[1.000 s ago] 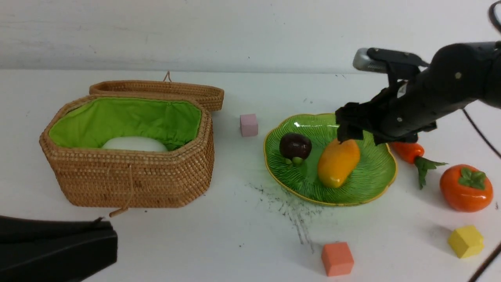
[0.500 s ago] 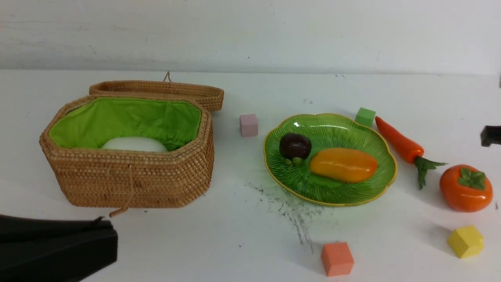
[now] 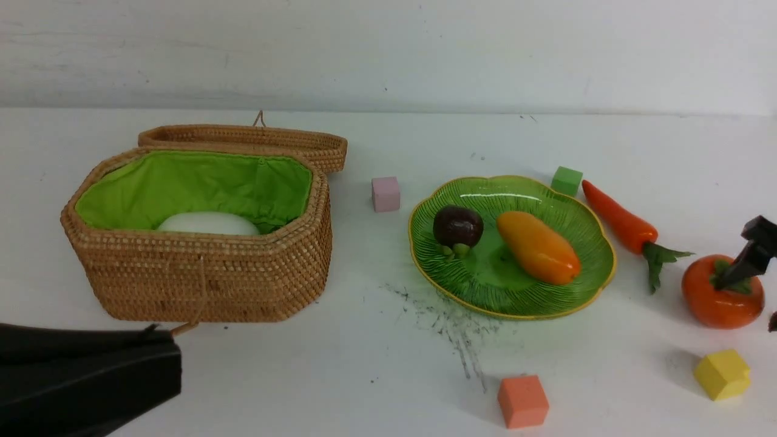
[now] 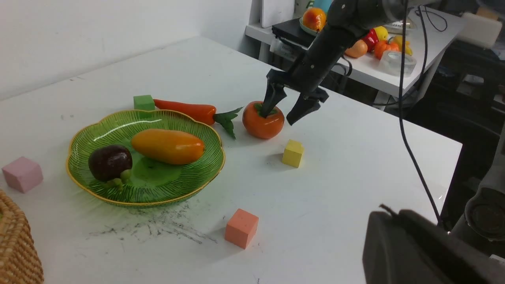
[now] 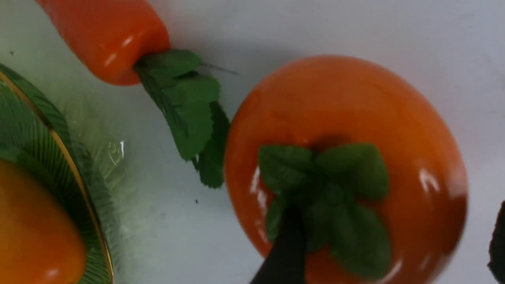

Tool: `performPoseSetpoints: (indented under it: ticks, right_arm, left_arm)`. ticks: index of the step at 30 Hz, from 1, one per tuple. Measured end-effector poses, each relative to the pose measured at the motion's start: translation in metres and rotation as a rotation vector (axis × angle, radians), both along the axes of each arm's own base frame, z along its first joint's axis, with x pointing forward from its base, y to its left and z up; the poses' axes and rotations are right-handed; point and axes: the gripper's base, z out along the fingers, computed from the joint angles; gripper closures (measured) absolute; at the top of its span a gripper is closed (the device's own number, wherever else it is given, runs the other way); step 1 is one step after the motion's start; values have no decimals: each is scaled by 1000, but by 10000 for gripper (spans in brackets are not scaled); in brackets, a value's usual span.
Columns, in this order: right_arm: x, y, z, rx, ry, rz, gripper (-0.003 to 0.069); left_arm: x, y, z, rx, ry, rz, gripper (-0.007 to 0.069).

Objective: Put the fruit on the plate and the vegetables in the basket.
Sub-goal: Grab a tomato with your right arm and place it on the plate on the right.

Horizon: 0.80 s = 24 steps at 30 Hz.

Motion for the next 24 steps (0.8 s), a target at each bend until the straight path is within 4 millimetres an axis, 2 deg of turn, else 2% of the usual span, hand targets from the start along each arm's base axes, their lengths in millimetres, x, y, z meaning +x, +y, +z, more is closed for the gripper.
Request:
performPoseSetpoints:
  ticks: [6,12,18,21,24]
  right_arm:
    - [9,3,-13,80,-12,-27,48]
    - [11,4,-14,60,-52,35,140]
    - [11,4,-9,40,-82,83,145]
    - [6,5,7,9,-105,115,145]
    - [-4,12,46,-10,-168,141,146]
  left_arm:
    - [0,0,0,-2,1,0,615]
    - [0,0,0,-10,8,-4,615]
    - [0,0,0,-11,10,-4,615]
    - [0,0,0,-10,9,-4,615]
    - [0,0,0,5,-7,4,615]
